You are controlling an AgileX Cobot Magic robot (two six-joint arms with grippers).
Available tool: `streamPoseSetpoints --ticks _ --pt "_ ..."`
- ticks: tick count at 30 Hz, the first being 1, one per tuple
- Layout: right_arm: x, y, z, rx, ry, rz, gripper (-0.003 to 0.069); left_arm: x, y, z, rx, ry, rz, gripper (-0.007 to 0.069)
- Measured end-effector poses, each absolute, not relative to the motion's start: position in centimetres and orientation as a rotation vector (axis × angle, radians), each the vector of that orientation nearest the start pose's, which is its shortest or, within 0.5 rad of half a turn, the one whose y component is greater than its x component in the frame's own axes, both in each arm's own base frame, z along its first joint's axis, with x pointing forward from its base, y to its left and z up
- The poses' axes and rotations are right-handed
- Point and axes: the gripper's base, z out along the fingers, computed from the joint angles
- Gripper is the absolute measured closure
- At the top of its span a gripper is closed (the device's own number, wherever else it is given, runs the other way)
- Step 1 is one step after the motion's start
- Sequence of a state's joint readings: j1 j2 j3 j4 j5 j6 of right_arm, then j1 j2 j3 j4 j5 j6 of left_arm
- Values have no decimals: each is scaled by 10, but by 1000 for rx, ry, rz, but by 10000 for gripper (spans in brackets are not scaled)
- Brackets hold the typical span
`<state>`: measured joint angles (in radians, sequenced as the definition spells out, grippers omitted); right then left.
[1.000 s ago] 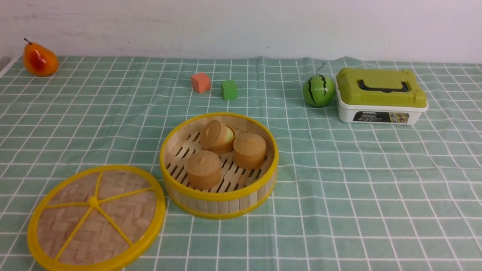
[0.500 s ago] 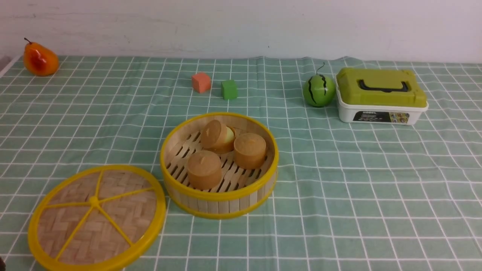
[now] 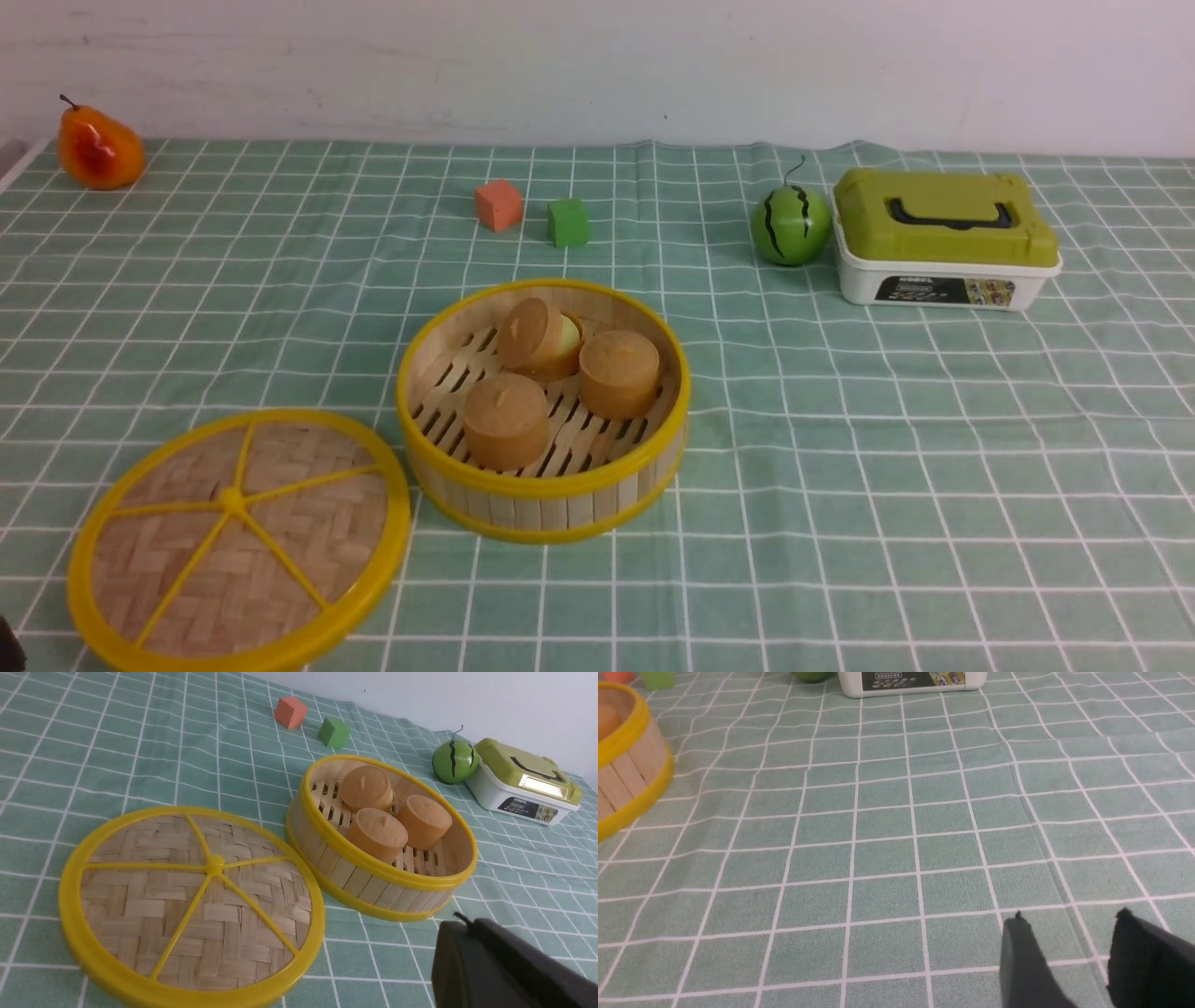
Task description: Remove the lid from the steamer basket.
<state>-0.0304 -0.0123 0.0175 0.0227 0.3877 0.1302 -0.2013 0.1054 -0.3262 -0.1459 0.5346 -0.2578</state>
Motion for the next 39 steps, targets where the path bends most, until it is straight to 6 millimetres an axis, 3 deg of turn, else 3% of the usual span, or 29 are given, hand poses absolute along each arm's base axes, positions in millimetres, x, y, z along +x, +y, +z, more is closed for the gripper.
streamPoseSetpoints --ticks 6,15,25,39 --pt "52 -1 173 164 1870 91 416 50 -16 245 -126 1811 -475 637" --pt "52 -1 173 164 1870 91 416 54 -13 184 -93 1764 -394 636" --pt "52 -1 173 164 1870 91 416 51 -10 170 -70 1897 -322 632" --pt "52 -1 173 164 1870 91 418 51 -10 169 -69 1905 -316 620"
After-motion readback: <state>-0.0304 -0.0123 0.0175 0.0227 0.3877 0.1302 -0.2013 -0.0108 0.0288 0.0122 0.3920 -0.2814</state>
